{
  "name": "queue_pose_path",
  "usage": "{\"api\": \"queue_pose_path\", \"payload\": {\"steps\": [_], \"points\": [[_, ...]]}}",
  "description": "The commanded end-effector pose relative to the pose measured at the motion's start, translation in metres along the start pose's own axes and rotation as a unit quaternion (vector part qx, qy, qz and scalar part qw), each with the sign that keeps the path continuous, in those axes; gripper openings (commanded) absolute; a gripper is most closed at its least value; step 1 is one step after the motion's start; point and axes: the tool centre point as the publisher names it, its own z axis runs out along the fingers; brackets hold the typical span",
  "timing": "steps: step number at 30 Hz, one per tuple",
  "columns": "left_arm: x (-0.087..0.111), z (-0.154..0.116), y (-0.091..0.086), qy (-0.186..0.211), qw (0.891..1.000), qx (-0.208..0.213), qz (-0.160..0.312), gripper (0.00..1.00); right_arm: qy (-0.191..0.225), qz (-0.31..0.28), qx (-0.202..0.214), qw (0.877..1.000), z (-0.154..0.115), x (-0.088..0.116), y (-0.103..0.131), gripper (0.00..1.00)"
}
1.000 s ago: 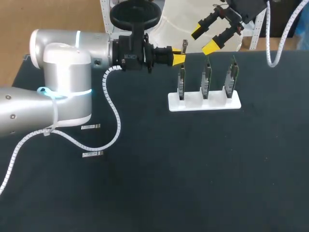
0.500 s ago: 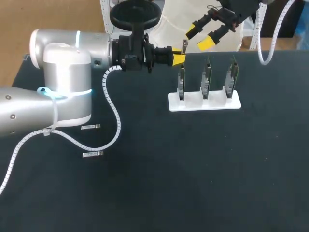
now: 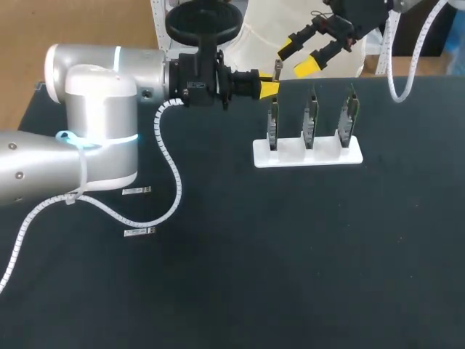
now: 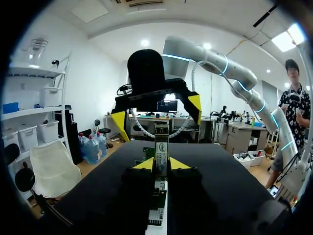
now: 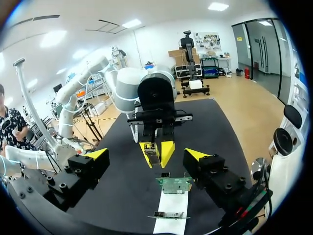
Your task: Pick up the optical module with the left hand, and insert it into the network port with the right hand.
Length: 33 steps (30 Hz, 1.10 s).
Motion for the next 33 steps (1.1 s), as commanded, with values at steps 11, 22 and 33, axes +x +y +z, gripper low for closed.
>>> {"api": "queue_pose_path", "payload": {"steps": [11, 22, 33], "points": [[0.0, 0.0, -0.003, -0.002, 1.0, -0.005, 0.001, 0.0, -0.018, 0.01, 0.179, 0.984, 0.012, 0.003, 0.01, 1.0], [0.0, 0.0, -0.003, -0.002, 1.0, -0.005, 0.001, 0.0, -0.023, 0.008, 0.198, 0.98, 0.016, 0.001, 0.008, 1.0], [0.0, 0.0, -0.003, -0.002, 1.0, -0.005, 0.001, 0.0, -0.02, 0.004, 0.2, 0.98, 0.018, -0.004, 0.005, 1.0]]}}
